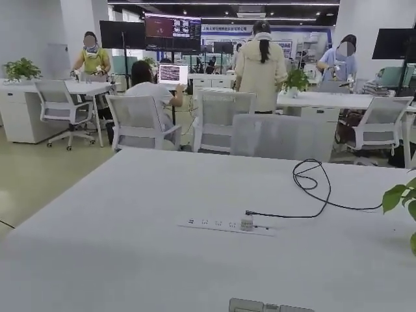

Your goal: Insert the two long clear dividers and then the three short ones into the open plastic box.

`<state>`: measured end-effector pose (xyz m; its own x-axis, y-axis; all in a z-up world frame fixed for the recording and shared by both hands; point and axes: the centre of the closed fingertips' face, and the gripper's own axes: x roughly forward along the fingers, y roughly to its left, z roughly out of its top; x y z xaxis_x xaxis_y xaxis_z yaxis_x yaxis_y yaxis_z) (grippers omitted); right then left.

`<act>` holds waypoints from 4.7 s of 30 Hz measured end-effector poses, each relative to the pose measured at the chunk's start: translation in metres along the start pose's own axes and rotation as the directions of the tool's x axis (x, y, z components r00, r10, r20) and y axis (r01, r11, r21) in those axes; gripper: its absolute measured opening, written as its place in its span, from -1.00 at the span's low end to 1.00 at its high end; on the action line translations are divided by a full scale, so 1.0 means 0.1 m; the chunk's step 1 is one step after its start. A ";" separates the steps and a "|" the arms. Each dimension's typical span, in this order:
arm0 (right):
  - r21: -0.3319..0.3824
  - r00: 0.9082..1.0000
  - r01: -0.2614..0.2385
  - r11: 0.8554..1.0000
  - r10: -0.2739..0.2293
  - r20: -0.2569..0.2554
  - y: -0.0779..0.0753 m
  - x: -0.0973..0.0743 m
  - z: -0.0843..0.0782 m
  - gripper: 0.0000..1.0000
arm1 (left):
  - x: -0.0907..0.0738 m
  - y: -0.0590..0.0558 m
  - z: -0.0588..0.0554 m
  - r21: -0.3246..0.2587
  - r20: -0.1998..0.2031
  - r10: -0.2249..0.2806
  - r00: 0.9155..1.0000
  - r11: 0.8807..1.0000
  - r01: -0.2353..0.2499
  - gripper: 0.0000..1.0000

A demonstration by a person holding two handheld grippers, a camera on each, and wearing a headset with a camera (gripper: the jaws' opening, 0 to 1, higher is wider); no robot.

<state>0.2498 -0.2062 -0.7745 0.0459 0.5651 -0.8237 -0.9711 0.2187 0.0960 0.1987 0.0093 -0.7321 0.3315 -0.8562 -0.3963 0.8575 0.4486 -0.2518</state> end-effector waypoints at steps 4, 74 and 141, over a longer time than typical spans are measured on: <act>-0.016 0.998 -0.001 1.000 0.000 -0.056 -0.04 0.00 -0.21 0.15 | -0.01 0.01 -0.01 -0.004 -0.002 0.000 1.000 1.000 0.000 0.99; -0.252 0.952 0.068 0.965 -0.139 -0.274 -0.30 0.16 -0.77 -0.35 | -0.10 0.11 0.02 -0.044 0.027 0.032 0.999 0.999 -0.031 0.93; -0.465 0.960 0.263 0.845 -0.277 0.041 0.65 -0.13 1.48 -0.34 | 0.77 -0.38 0.85 -0.586 0.223 -0.118 0.968 0.777 0.230 -0.92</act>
<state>0.2208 -0.0813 -0.6748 0.3224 0.5145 -0.7946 -0.9175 -0.0365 -0.3960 0.2248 -0.0956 -0.6779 0.3075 -0.9385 -0.1568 0.5121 0.3021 -0.8040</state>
